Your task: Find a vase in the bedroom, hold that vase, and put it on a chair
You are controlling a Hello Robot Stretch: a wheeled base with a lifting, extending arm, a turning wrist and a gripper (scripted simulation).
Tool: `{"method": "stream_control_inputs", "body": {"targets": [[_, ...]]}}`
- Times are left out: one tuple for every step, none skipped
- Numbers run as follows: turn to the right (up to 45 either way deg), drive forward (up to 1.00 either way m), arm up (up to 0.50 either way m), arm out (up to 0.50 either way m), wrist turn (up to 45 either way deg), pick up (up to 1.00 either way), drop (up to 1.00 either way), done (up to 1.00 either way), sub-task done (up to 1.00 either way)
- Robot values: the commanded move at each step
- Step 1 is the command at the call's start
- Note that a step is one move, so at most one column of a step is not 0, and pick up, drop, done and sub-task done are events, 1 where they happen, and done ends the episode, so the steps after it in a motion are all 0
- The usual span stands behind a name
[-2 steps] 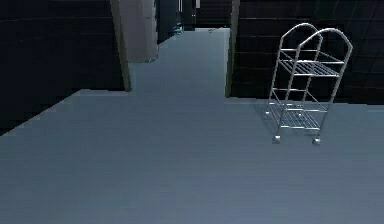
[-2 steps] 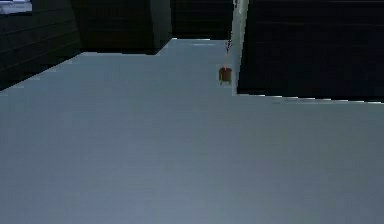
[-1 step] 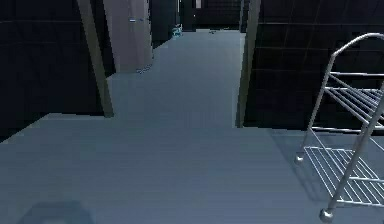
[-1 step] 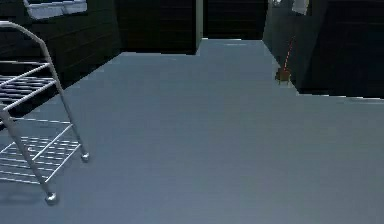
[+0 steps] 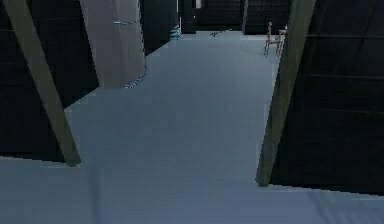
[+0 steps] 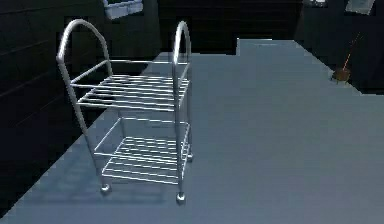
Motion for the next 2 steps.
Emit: {"method": "stream_control_inputs", "body": {"targets": [[0.0,1.00,0.00,0.00,0.0,0.00,0.00,0.00,0.00],[24.0,0.00,0.00,0.00,0.0,0.00,0.00,0.00,0.00]]}}
